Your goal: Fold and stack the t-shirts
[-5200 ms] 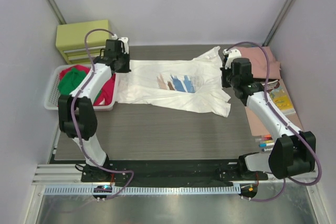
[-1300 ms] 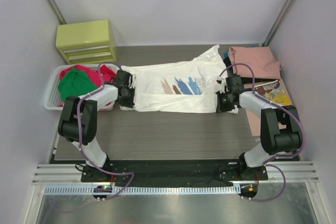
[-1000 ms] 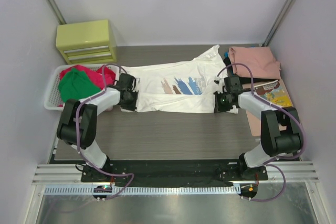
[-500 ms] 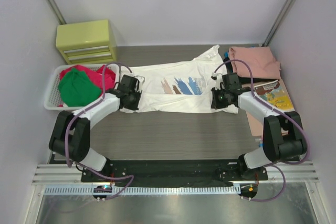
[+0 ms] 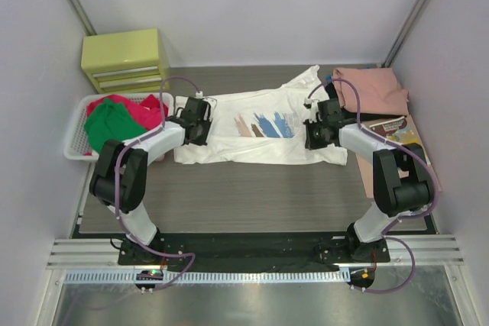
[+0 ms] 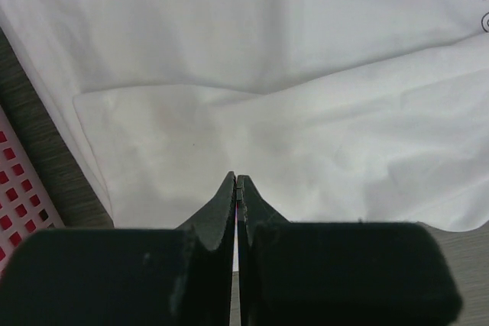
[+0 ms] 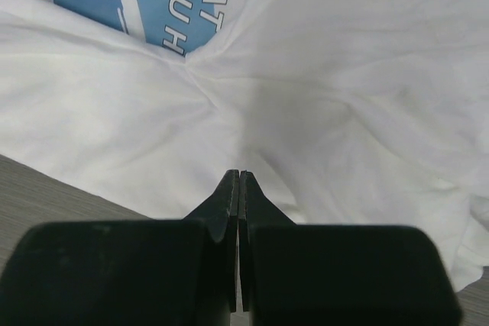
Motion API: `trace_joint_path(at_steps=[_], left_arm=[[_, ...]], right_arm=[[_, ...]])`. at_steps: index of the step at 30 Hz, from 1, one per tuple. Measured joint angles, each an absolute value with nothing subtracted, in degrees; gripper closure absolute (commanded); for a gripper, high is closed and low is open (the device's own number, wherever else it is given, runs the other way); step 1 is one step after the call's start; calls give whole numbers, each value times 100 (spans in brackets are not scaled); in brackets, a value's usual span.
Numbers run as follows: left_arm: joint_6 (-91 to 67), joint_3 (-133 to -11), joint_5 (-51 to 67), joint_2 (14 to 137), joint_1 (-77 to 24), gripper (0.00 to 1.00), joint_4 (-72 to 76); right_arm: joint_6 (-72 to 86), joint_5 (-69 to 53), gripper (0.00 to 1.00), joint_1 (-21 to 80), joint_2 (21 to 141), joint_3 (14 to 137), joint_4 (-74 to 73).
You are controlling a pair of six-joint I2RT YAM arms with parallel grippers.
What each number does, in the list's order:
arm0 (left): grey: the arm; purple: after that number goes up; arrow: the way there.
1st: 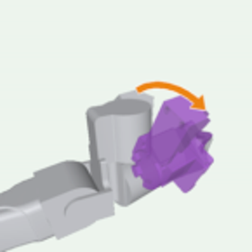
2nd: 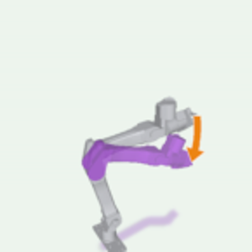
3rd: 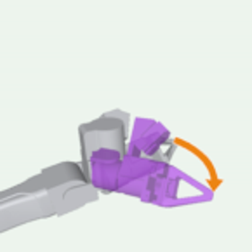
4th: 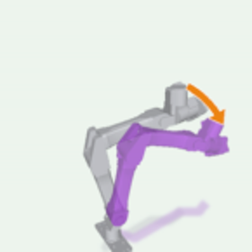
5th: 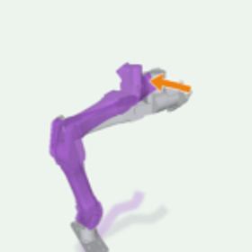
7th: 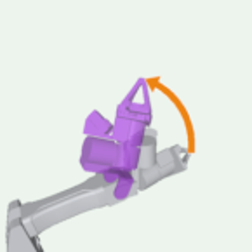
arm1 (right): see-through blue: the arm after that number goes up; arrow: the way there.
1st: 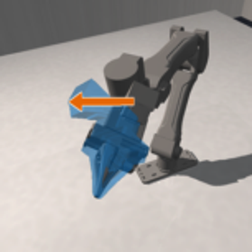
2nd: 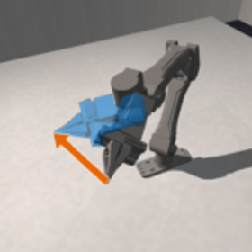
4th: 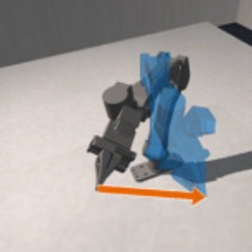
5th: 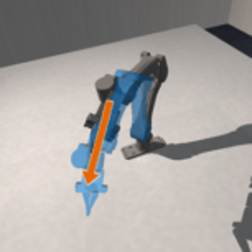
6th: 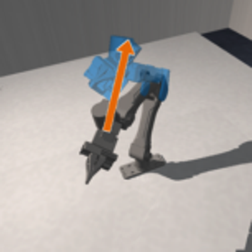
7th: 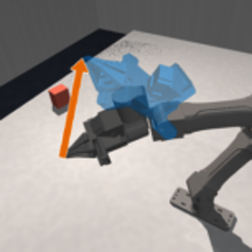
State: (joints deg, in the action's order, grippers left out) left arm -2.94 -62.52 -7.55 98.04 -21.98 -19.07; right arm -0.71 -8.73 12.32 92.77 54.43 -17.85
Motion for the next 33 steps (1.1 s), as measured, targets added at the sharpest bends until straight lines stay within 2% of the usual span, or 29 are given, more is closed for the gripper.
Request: trace_joint_path(at_steps=[9,15,26,33], left_arm=[[-307,-6720,-775,10634,-2200,100,-2038],[-585,-6958,-519,10798,-2161,100,-2344],[-744,-6335,82,10272,-2143,100,-2469],[-687,-5795,161,9738,-2528,100,-2912]], right_arm=[[-69,-797,99,1234,9983,5736,-1538],[-49,-875,99,1234,9878,5649,-1546],[-73,-1116,99,1264,8866,5181,-2086],[-73,-1310,99,1306,8569,5050,-2399]])
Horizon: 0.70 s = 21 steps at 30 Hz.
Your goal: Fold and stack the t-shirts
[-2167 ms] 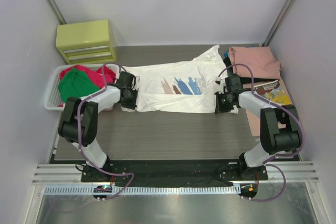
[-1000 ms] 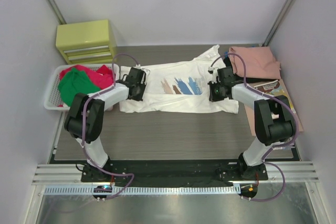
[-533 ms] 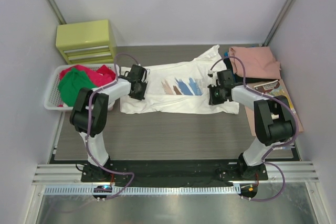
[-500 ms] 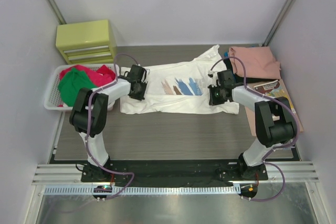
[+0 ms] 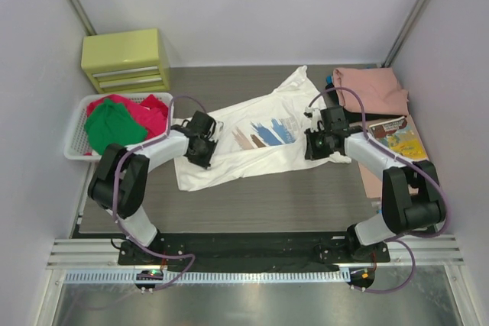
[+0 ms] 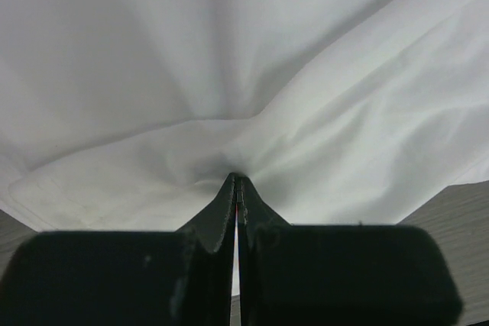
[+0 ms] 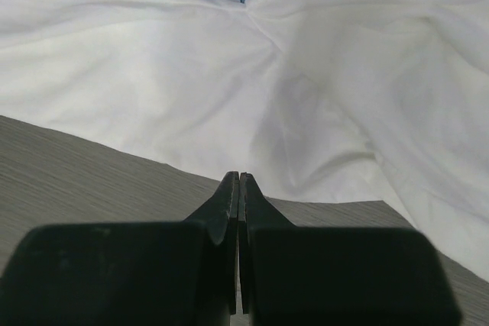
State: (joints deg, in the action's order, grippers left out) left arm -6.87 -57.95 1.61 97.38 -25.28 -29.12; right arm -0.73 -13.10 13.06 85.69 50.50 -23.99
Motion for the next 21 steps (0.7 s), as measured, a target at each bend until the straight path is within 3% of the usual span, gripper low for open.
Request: trace_joint_path(at_steps=[9,17,21], left_arm=[[-545,-5446,110,9325,-2650,100,-3072],[-545,-5448,108,9327,-2661,100,-3107],[-519,-5428,106,9321,-2661,100,-3096]], right_arm=[[-141,-1114,99,1426,8009,4880,-2370],[-89,-985,99,1426,9408,5234,-2112],[-75,-974,99,1420,9454,5312,-2084]])
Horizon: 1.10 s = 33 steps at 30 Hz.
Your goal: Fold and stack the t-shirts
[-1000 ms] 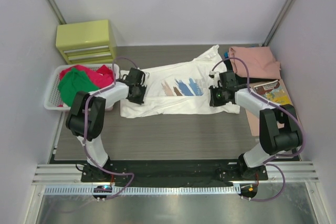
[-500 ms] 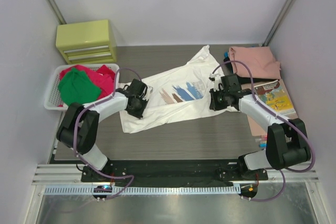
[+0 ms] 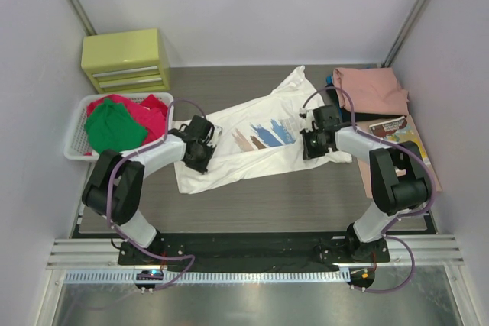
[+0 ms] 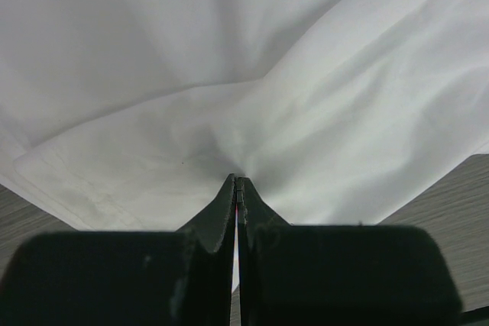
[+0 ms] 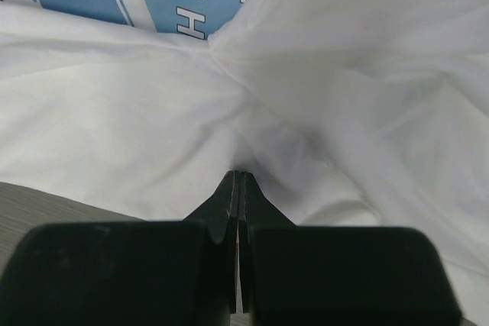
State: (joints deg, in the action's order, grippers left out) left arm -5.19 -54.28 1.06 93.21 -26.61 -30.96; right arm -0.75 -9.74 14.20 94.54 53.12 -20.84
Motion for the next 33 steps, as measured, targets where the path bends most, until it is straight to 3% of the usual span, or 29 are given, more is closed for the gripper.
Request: trace_joint_path(at_steps=[22,29,31,32,33], left_arm=[[-421,-5365,-224,9275,-2661,100,-3061],[-250,-5367,-534,8134,-2661,100,-2759],[-128,-5371,-659,7675,-2661,78,-2534],[-49,-5382,-735,7518,-2661,61,-2443],[32,-5408,-799,7448,-2661,31,-2377]], right_arm=[[-279,-1529,99,2226,9078,5166,-2681],[-580,-1039,99,2239,6709,4536,-2053],[-676,-906,99,2244,6077,4525,-1874],[-749,-781,99,2244,5806,4525,-1761],[-786,-690,91,2244,5677,4525,-1697]])
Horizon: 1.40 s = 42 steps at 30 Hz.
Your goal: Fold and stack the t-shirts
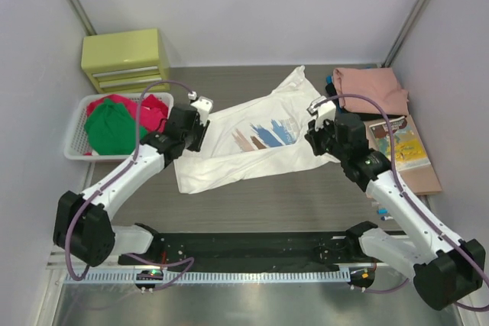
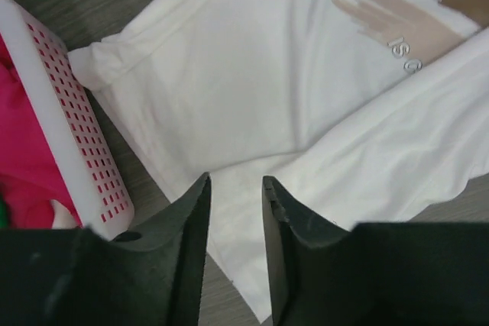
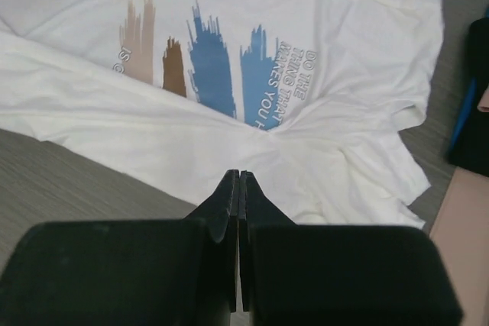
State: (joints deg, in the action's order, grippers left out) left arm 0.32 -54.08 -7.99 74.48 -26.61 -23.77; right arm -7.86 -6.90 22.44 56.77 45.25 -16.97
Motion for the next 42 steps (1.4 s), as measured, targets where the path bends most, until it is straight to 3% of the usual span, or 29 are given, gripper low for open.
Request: trace_joint_path(at_steps=[1,2,3,4,5,6,11,13,21,28,42], left_arm=[[71,-5481,-886,7437,-2661,25,-2346],[152,-5551,-963,7494,-2661,24,-2307],[185,-5623,-1011,7572,-2659,22,-2294],[207,-5730,-1085,7695,-2648,22,-2298],[217,-5839,-1160,7824,-2639,24,-2292],[226,-5942,-1216,7922,-2613,33,-2292],[360,-6469,-1372,7839,-2351,53,-2265],[338,-6799,-1396,7644,-2180,48,-2290],[471,-7594,-1542,5830,-1103,12,-2191],[635,-7170,-1986,4873,-1081,7,-2281],[657,-6938,-2484,4600,-336,6,-2427]], right_arm=[[-829,-563,74,2244,5594,4525,-1638],[-902,-364,50,2244,5592,4534,-1592],[-941,-204,42,2231,5638,4552,-1573],[-980,-36,41,2198,5739,4584,-1566],[-1028,115,96,2156,5913,4654,-1588],[-1074,231,99,2075,6189,4779,-1619],[-941,-14,99,932,7933,5719,-1907],[-878,-56,99,657,8429,6080,-2010],[-735,-316,99,633,9397,6904,-2314],[-801,-622,99,637,9555,6864,-2644],[-1291,-808,99,698,10114,6687,-3151]])
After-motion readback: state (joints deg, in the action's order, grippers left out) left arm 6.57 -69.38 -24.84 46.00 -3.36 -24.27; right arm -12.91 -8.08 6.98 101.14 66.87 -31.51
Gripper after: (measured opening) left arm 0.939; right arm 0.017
